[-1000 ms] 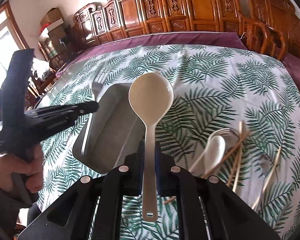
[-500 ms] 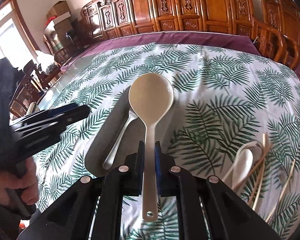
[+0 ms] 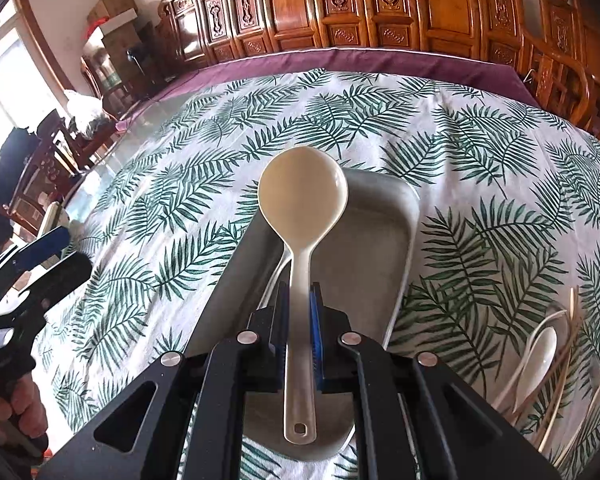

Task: Organize utensils
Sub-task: 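Carry the fork and white spoon into the grey tray and open both tools, then move the left tool back to the utensils and grasp a wooden chopstick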

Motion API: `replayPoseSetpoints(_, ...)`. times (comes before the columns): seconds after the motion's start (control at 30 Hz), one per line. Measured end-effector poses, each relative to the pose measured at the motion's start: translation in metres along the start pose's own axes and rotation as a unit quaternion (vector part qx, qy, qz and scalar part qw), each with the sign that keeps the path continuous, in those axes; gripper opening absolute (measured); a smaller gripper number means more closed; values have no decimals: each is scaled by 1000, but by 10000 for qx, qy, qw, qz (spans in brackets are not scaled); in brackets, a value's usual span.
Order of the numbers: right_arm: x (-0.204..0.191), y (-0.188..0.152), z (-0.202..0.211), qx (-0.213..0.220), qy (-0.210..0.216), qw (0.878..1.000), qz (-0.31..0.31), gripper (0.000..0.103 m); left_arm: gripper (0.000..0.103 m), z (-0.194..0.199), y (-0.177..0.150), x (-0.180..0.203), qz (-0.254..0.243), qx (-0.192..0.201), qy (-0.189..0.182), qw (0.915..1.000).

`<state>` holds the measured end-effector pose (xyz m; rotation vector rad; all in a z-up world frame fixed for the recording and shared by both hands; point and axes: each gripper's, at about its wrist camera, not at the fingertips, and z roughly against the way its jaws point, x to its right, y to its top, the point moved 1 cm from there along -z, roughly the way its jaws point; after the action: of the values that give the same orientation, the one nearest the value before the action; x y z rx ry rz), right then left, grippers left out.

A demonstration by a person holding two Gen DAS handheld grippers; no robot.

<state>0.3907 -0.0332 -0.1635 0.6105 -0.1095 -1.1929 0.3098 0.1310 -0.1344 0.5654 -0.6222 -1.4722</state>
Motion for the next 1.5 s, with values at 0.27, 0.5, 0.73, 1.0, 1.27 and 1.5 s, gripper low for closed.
replayPoseSetpoints(0.27, -9, 1, 2, 118, -80, 9996, 259, 13, 81, -2, -8, -3, -15, -44, -14, 10000)
replayPoseSetpoints(0.5, 13, -14, 48, 359, -48, 9987, 353, 13, 81, 0, -15, 16, -125, -62, -130, 9998)
replayPoseSetpoints(0.73, 73, -42, 110, 598, -368, 9971, 286, 22, 81, 4, -15, 56, -327, -36, -384, 9987)
replayPoseSetpoints(1.0, 153, -96, 160, 740, -735, 9943, -201, 23, 81, 9, -21, 113, -624, -49, -757, 9952)
replayPoseSetpoints(1.27, 188, -130, 179, 893, -842, 9914, -453, 27, 81, 8, -29, 172, -1082, -176, -1046, 9885)
replayPoseSetpoints(1.5, 202, -146, 170, 839, -843, 9917, -486, 33, 61, -18, -34, 223, -1389, -482, -1351, 9799)
